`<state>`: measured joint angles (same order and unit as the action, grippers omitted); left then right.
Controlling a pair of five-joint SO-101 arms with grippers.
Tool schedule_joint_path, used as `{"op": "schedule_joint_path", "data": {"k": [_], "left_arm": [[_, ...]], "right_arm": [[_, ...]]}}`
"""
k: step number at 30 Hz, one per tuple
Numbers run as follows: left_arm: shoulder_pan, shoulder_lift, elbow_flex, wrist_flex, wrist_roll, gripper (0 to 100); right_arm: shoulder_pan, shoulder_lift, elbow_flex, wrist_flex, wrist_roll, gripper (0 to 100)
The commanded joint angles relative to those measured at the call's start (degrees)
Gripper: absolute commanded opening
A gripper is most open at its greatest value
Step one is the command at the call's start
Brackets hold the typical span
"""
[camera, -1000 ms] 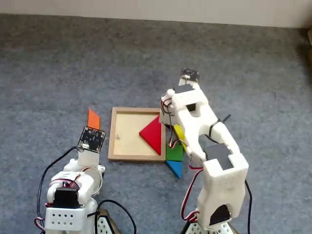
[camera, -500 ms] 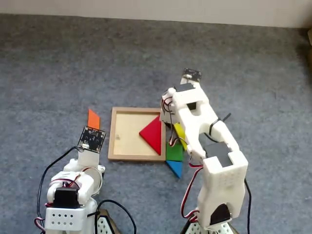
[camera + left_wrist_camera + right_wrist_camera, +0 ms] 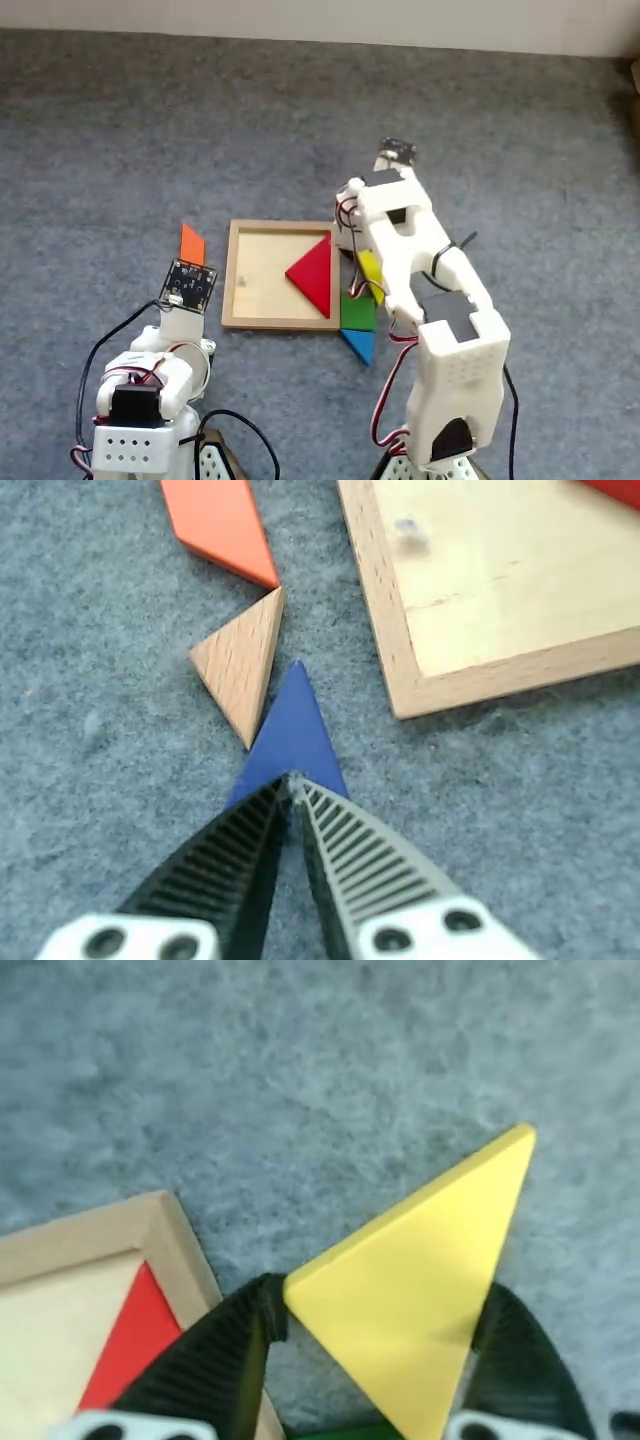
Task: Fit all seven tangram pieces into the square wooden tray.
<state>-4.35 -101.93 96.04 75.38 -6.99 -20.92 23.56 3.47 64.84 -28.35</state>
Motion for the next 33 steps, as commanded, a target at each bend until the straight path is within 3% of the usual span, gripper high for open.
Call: {"op": "schedule_joint_path", "data": {"k": [1,23,26,31,33], "left_arm": [[0.66,-2.42,1.1,0.26,-0.26,1],[0.66,-2.42,1.1,0.26,-0.26,1],[0.66,-2.42,1.1,0.26,-0.26,1],[0.66,-2.42,1.1,0.26,-0.26,1],[0.66,-2.42,1.1,0.26,-0.26,1]], "right_arm": [[0.75,-0.57,-3.12,0.22,2.55,17.5],[0.04,-15.78,-2.86,3.47,2.46,17.6],[0.04,-13.32,-3.03,3.47,1.85,23.8],[0.04,-8.04,-6.02,3.91,-3.87,43.5],[0.04,-6.29,-8.04,3.91,-4.4,45.0]]}}
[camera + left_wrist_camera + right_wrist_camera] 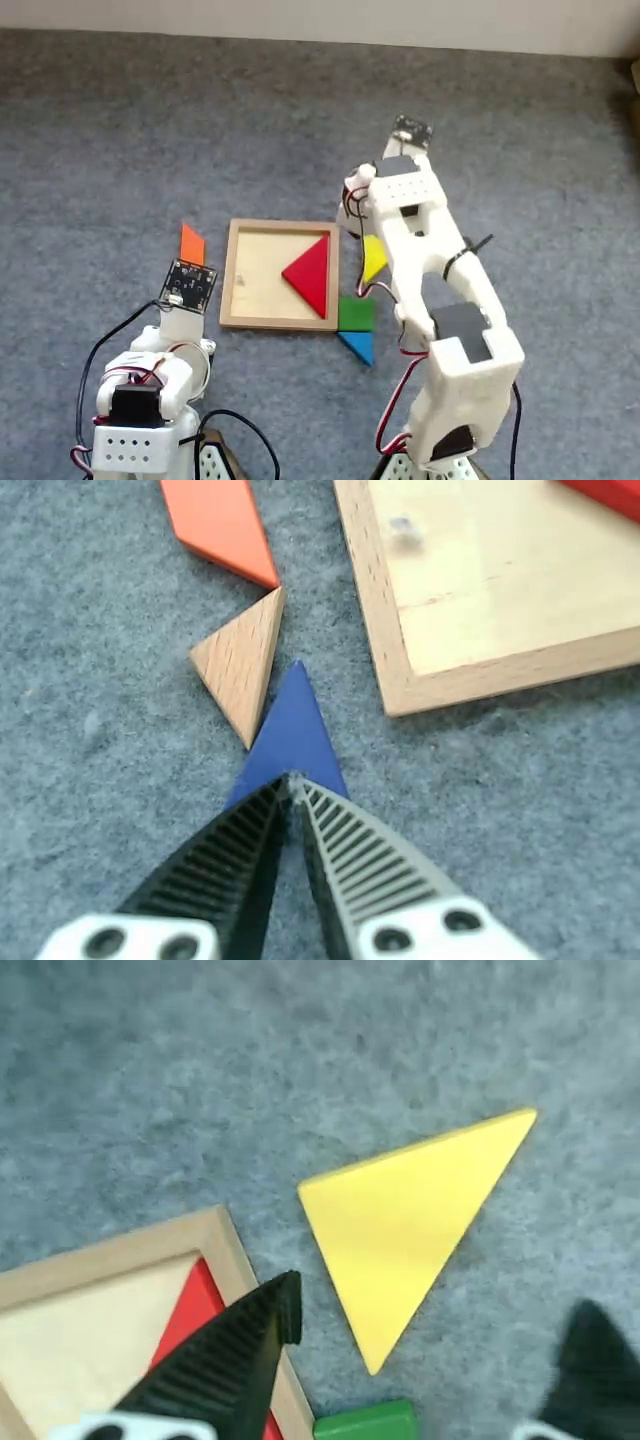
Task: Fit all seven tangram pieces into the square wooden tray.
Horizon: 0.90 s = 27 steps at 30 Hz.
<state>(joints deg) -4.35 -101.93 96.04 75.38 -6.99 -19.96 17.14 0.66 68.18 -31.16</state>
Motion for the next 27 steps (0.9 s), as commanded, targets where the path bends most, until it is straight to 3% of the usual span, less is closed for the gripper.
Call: {"op": "schedule_joint_path", "data": {"k": [1,10,22,27], "left_arm": [[0.66,-2.42,1.1,0.26,-0.26,1],[0.66,-2.42,1.1,0.26,-0.26,1],[0.66,-2.42,1.1,0.26,-0.26,1],[0.66,-2.42,1.1,0.26,-0.26,1]], "right_arm": [[-0.92,1.1,-6.02,0.48,-2.11,45.0],[-1.19,9.45,-13.93,0.22,-6.59,45.0],[-0.22,14.29,-16.31,0.13,-6.68,45.0],[1.71,14.29,-16.13,-2.15,-10.29,37.2]]}}
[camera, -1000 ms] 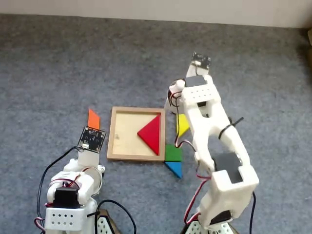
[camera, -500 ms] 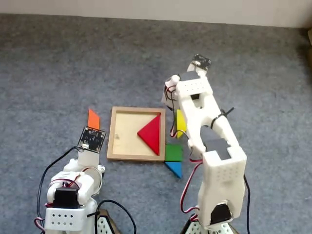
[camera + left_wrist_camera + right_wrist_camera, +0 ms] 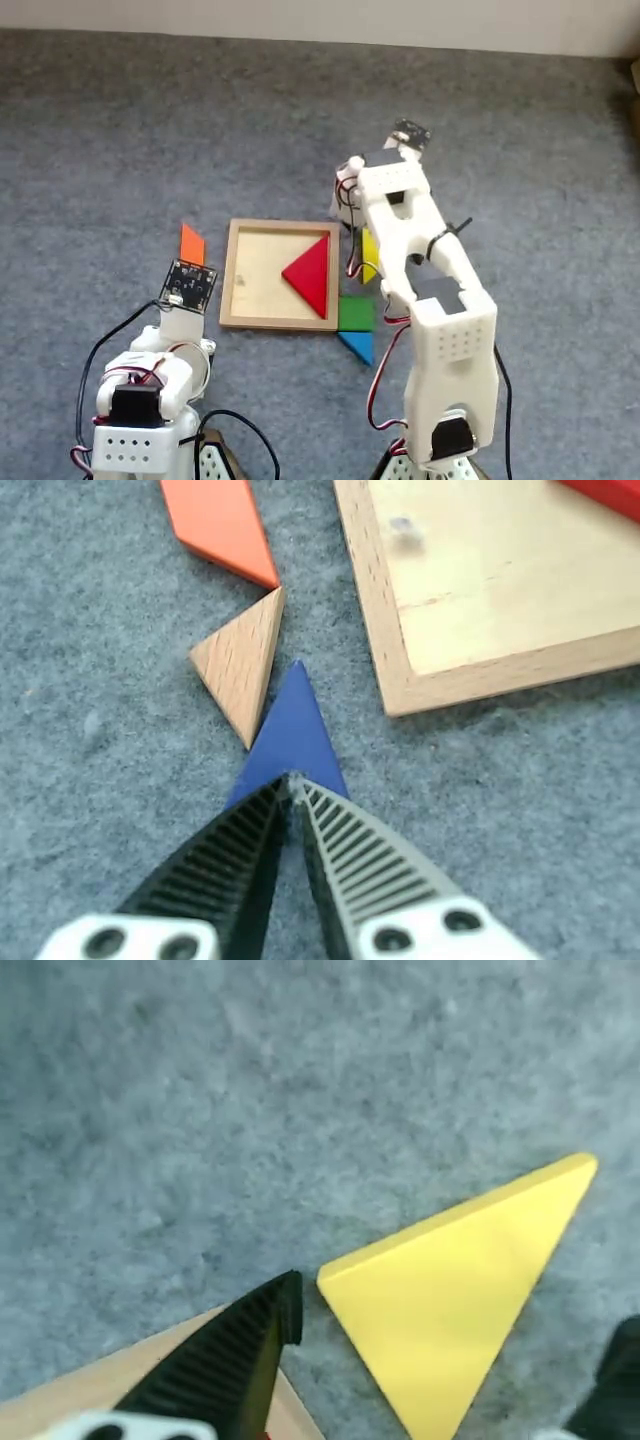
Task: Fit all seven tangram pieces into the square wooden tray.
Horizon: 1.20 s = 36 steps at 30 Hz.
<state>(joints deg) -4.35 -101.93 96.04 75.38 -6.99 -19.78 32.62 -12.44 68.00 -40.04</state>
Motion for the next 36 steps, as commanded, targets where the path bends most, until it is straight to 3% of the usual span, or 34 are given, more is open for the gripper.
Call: {"op": "schedule_joint_path", "data": {"k": [1,9,18,26,31,36], "left_arm": [[0.66,-2.42,1.1,0.26,-0.26,1],[0.66,-2.42,1.1,0.26,-0.26,1],[0.66,-2.42,1.1,0.26,-0.26,1],[0.66,-2.42,1.1,0.26,-0.26,1],[0.66,-2.42,1.1,0.26,-0.26,1],[0.66,-2.42,1.1,0.26,-0.26,1]], "right_arm": [[1.8,-1.19,-2.86,-3.47,-1.49,35.0],[3.03,-1.1,-2.59,-6.2,-1.58,29.6],[2.59,-1.19,-3.12,2.77,-1.23,29.6],[-1.89,-1.36,-2.86,3.65,-1.14,29.6],[-3.65,-1.45,-2.77,3.65,4.13,29.6],[-2.51,-1.19,-2.77,3.65,4.75,29.6]]}}
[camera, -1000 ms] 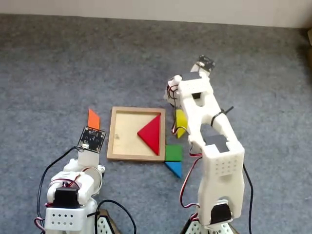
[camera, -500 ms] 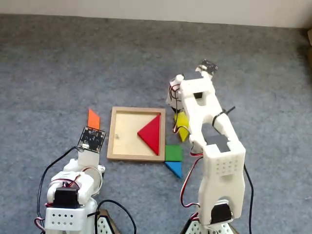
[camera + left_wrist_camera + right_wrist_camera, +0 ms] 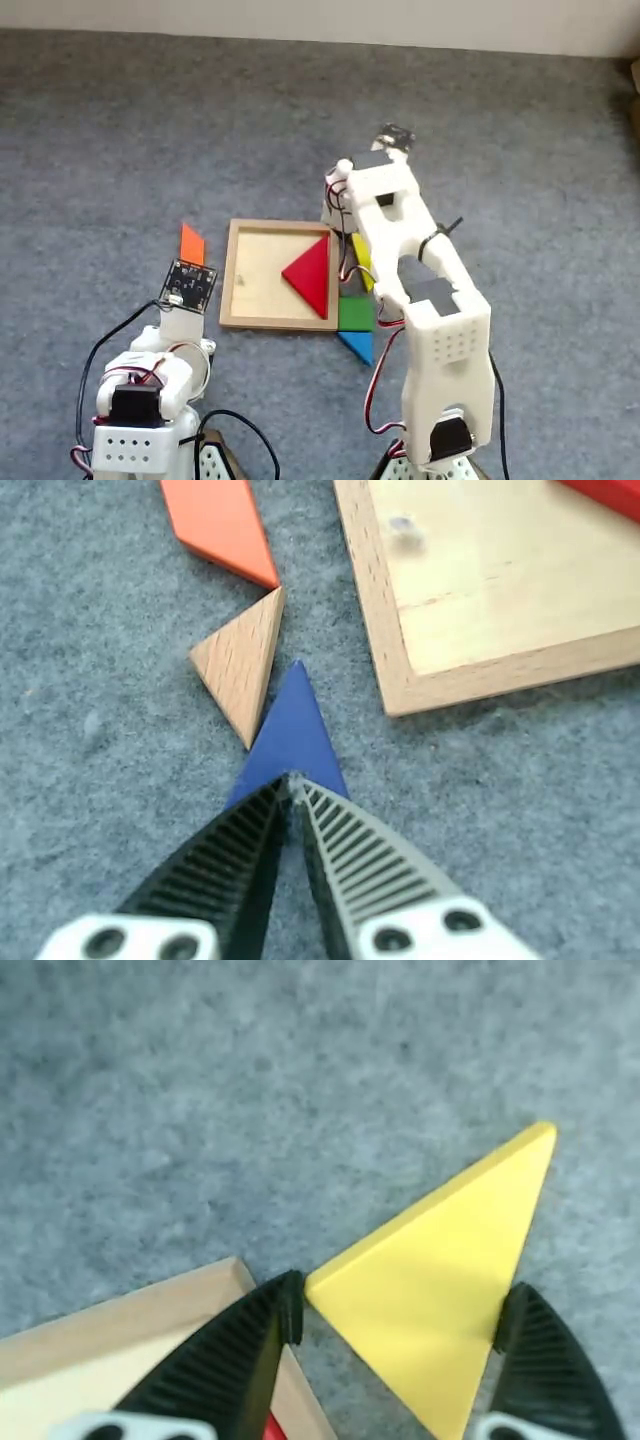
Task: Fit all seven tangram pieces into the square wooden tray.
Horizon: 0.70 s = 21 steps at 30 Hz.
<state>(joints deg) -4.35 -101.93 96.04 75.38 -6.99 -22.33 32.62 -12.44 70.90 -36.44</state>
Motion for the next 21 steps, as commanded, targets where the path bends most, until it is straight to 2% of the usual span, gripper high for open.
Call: {"op": "schedule_joint_path", "data": {"k": [1,9,17,21], "left_arm": [[0.66,-2.42,1.1,0.26,-0.26,1],[0.66,-2.42,1.1,0.26,-0.26,1],[0.66,-2.42,1.1,0.26,-0.26,1],[0.66,-2.42,1.1,0.26,-0.26,1]], "right_arm": [[0.4,-1.19,-2.77,0.75,1.14,29.6],[1.27,-1.1,-2.59,0.92,1.14,29.3],[1.19,-1.54,-3.12,8.04,1.32,29.3],[1.19,-1.27,-2.77,8.22,1.32,29.3]]}}
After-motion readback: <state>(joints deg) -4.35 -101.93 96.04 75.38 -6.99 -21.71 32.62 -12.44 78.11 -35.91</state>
